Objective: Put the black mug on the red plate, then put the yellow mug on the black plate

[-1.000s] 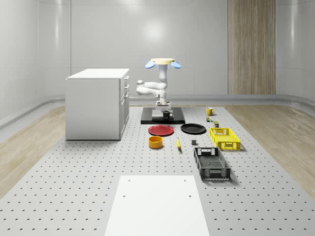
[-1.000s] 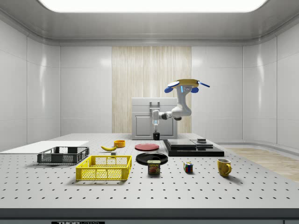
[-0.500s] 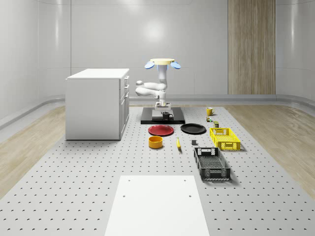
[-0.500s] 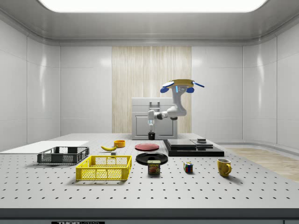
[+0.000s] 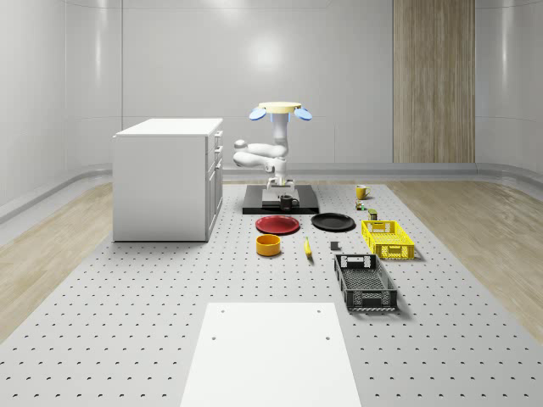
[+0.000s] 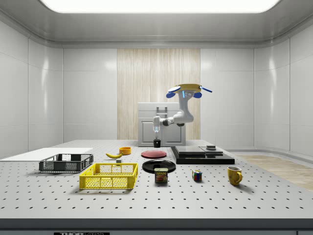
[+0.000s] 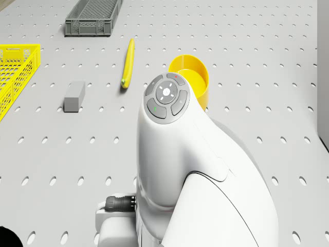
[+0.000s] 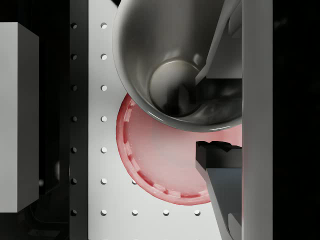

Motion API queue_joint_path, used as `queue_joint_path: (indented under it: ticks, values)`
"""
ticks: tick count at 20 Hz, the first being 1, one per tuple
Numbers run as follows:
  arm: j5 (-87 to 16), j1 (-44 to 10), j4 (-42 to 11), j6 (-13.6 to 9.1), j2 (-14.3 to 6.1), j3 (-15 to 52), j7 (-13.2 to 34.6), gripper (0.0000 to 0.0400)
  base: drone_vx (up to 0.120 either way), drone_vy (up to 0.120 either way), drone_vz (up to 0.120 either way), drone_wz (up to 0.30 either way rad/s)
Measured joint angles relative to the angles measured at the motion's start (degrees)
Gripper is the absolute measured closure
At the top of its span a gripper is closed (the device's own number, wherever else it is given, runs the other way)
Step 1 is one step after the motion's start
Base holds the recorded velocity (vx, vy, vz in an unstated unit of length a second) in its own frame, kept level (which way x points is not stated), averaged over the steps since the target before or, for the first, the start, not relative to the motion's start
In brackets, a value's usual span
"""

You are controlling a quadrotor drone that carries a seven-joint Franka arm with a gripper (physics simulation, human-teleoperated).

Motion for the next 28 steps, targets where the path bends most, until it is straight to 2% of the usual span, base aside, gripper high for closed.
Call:
queue_joint_path:
  ticks: [5,18,24,28]
  values:
    - [0.11,-0.03,0.01,0.24,-0.26,0.02,0.01,0.029,0.0,0.0,-0.112,0.0]
    - [-0.68,5.75,0.78,1.8,-1.31,-1.26,-6.46,0.029,0.0,0.0,0.0,0.0]
    - [-4.24,5.8,1.9,3.57,-1.44,-5.23,-7.31,0.029,0.0,0.0,0.0,0.0]
    - [-5.07,3.92,3.92,4.1,-1.07,-6.21,-7.29,0.029,0.0,0.0,0.0,0.0]
